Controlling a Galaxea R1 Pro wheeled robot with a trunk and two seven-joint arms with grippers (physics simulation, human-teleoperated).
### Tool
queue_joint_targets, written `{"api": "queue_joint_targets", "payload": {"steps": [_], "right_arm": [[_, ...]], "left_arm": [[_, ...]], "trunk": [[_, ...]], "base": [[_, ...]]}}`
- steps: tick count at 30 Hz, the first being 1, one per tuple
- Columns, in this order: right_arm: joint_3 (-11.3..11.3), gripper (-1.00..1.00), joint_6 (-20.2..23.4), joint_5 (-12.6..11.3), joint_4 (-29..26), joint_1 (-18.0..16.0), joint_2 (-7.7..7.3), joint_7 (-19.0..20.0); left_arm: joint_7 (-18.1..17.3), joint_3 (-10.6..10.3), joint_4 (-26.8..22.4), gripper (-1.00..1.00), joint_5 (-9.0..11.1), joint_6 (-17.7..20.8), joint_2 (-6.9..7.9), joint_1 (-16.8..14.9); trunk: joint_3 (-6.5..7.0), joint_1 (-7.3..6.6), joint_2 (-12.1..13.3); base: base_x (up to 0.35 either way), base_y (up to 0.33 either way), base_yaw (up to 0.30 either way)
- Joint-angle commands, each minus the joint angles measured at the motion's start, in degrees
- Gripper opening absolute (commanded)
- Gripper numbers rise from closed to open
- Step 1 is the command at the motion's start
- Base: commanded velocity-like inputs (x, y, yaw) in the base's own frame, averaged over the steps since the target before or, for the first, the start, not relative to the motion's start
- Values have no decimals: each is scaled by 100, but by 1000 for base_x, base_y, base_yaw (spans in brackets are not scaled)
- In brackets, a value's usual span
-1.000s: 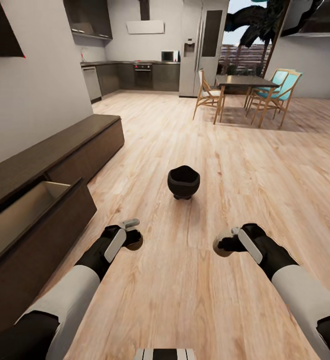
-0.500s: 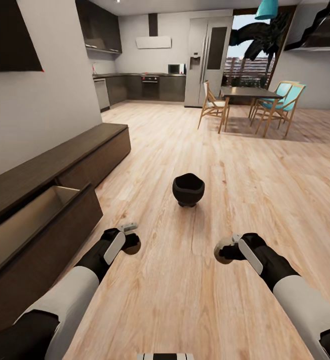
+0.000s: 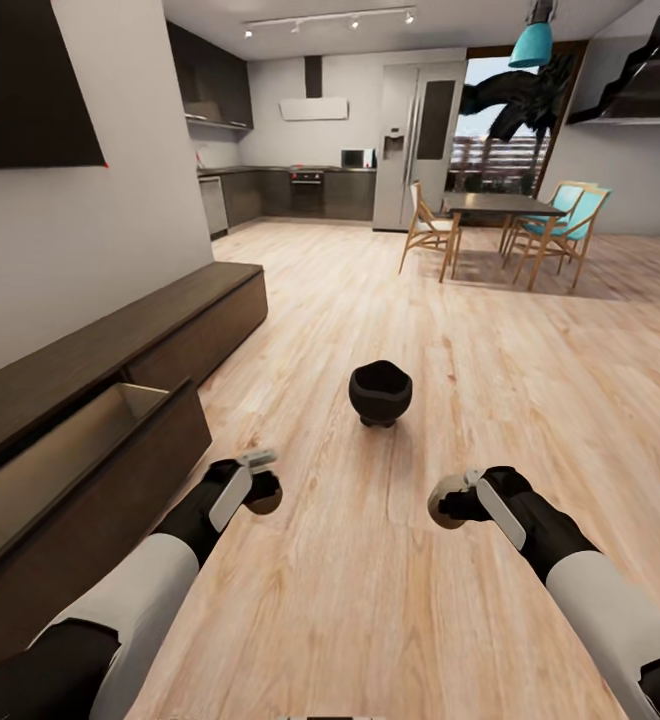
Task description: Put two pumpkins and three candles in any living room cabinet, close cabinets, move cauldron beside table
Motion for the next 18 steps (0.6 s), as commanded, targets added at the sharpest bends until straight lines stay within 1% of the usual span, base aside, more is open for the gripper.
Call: {"api": "queue_joint_targets", "payload": {"steps": [1,5,8,13,18], "right_arm": [[31,-100,14,-62,-9,-3,-8,-54],[31,-100,14,-62,-9,-3,-8,-53],[31,-100,14,-62,-9,-3,-8,-53],[31,-100,14,-62,-9,-3,-8,-53],[31,-100,14,-67,-9,-3,-8,-44]], "left_arm": [[55,-26,-5,-100,57,12,3,-3],[64,-28,3,-100,54,11,3,-3],[57,-27,190,-100,55,12,3,0],[46,-44,287,-100,51,19,3,-2],[29,-51,298,-100,50,38,3,-4]], "trunk": [[5,-24,39],[45,-111,200],[73,-177,320],[120,-287,521],[191,-397,721]], "base": [[0,0,135],[0,0,134],[0,0,127],[0,0,120],[0,0,45]]}}
